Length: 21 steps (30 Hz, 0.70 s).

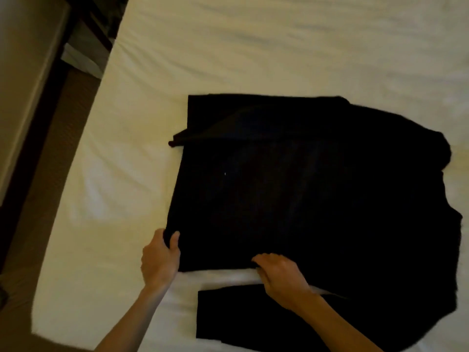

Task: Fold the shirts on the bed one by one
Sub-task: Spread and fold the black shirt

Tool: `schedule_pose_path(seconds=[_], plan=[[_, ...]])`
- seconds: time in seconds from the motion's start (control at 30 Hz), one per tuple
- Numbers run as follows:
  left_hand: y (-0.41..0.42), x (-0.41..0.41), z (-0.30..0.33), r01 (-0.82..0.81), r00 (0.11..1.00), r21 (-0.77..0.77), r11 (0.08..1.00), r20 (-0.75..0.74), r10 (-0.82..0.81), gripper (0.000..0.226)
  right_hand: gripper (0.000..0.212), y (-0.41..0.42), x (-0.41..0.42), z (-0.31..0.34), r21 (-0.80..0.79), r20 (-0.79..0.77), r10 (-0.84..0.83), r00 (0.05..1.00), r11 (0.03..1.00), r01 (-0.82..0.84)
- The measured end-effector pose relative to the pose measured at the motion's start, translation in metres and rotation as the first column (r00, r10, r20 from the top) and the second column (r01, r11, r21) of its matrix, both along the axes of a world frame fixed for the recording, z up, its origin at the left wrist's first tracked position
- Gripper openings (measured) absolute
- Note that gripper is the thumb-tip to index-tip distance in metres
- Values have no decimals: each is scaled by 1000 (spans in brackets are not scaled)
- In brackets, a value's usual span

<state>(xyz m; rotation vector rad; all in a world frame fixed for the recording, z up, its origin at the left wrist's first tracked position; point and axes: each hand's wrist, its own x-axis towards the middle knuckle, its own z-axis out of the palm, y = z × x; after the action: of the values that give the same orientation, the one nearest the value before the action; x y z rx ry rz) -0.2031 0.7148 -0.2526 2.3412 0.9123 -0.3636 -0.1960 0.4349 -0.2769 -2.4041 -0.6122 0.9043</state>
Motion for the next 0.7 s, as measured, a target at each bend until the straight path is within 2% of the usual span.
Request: schedule_pose_path(seconds=[0.03, 0.07, 0.1, 0.2, 0.27, 0.37, 0.43, 0.47, 0.5, 0.57, 0.6, 0.67, 0.7], plan=[[3, -3, -1, -10, 998, -52, 999, -67, 6, 34, 37, -4, 6, 0, -31, -152, 79, 985, 996, -85], [5, 0, -1, -36, 996, -88, 995, -90, 28, 33, 44, -7, 15, -1, -6, -208, 114, 971, 993, -118], [6, 10, -1, -76, 994, -111, 991, -91, 66, 32, 49, -9, 27, -1, 34, -197, 111, 974, 994, -106], [4, 61, -1, -141, 990, -169, 975, -43, 136, 33, 44, -9, 84, 4, 128, 44, -37, 998, 991, 31], [0, 103, -7, -105, 994, -187, 977, -8, 106, 38, 42, -12, 133, 2, 110, 250, -117, 961, 990, 92], [-4, 165, -14, -47, 995, -153, 987, 79, 59, 50, 73, -19, 215, 2, -114, 463, -131, 877, 972, 205], [-5, 199, -18, -84, 989, -151, 985, 106, 101, 64, 93, -27, 267, 0, -291, 478, -71, 875, 928, 234], [-5, 211, -20, -116, 987, -158, 981, 91, 131, 72, 92, -31, 291, -2, -346, 432, -35, 901, 916, 202], [-5, 220, -23, -146, 985, -165, 975, 61, 158, 79, 80, -35, 314, -1, -368, 369, 1, 930, 919, 145], [-9, 231, -30, -192, 981, -127, 973, -21, 191, 91, 43, -40, 353, 6, -308, 263, 66, 962, 951, 19], [-12, 234, -32, -209, 977, -84, 974, -52, 205, 94, 31, -42, 370, 10, -251, 223, 55, 973, 968, 3], [-23, 240, -34, -253, 966, -6, 967, -48, 252, 93, 22, -45, 402, 20, -126, 202, -83, 976, 986, 111], [-28, 242, -35, -252, 968, 21, 968, -15, 252, 90, 21, -46, 417, 25, -49, 236, -235, 943, 966, 253]])
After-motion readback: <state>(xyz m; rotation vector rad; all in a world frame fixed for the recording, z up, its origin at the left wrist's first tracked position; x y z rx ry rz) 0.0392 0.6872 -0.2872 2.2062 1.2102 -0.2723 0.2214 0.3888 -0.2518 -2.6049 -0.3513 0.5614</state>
